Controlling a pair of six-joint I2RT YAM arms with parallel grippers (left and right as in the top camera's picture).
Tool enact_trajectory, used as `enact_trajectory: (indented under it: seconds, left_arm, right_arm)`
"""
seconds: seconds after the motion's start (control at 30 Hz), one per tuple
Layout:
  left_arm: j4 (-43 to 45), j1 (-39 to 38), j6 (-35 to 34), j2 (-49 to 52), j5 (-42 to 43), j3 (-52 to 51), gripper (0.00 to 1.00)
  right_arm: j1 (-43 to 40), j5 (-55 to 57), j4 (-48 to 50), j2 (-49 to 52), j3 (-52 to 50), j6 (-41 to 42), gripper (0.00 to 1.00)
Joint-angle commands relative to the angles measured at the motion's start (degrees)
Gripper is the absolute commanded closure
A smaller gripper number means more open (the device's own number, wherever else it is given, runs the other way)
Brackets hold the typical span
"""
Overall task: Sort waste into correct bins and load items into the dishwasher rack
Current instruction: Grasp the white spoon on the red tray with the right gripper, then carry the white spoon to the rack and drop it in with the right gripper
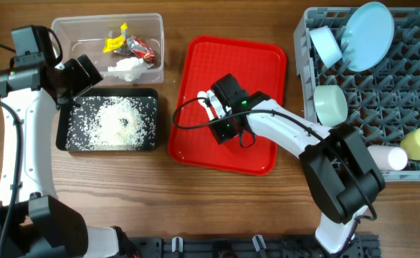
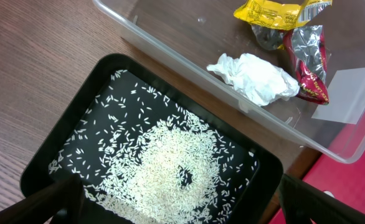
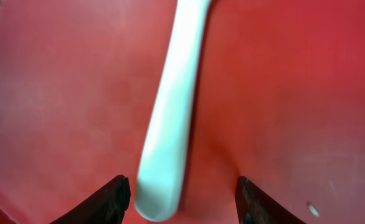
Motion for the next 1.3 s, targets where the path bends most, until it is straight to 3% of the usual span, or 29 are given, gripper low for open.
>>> enact_trajectory:
  seconds: [0.0,0.13,0.33,0.47,0.63,0.77,0.87,1.0,1.07,1.17,1.27]
  left_arm:
    - [0.17,0.24,-0.50,0.00,-0.35,0.37,0.00]
    - [0.15,0.24,-0.52,0.00,-0.35,0.37,0.00]
    - [0.15,0.26,-0.50,0.00,-0.35,0.37,0.00]
    - [0.17,0.24,-0.50,0.00,-0.35,0.37,0.00]
    - [0.15,0.24,-0.52,0.00,-0.35,0.37,0.00]
    - [0.15,0.24,-0.50,0.00,-0.37,0.37,0.00]
    - [0.15,0.26,-0.52,0.00,-0.35,0.37,0.00]
    - [0.15,0.24,-0.52,0.00,-0.37,0.37,0.00]
    - [0.15,0.26,-0.50,0.00,-0.35,0.37,0.00]
    - [0.17,0.26,-0.52,0.00,-0.35,0.37,0.00]
    - [0.17,0.24,-0.50,0.00,-0.35,0.37,0.00]
  right_arm:
    - [0.15,-2.91,1.16,0.24,-1.11,1.51,0.44]
    - [0.20,-3.10,1.84,0.39,-1.11,1.53,0.60]
    - [0.20,-6.34,2.10,7.41,-1.11,2.45,0.70]
    - [0.17,-6.34,2.27,7.41,-1.09,4.52,0.96]
    - [0.07,-5.64,0.35,6.40,-0.76,4.96,0.96]
    - [-3.82,-0.85,-5.40,-5.73,3.98,6.82,0.96]
    - [-10.40,1.97,-10.69,-18.14,6.86,9.14,0.96]
    - [-26.38,4.94,-16.90,-34.45,6.86,13.86,0.96]
    - [-39.04,7.91,-19.54,-39.85,6.84,17.57,0.96]
    - [-56.00,9.22,-20.59,-38.53,6.73,22.71,0.96]
    - [-62.73,9.27,-21.05,-33.44,6.73,27.17,0.96]
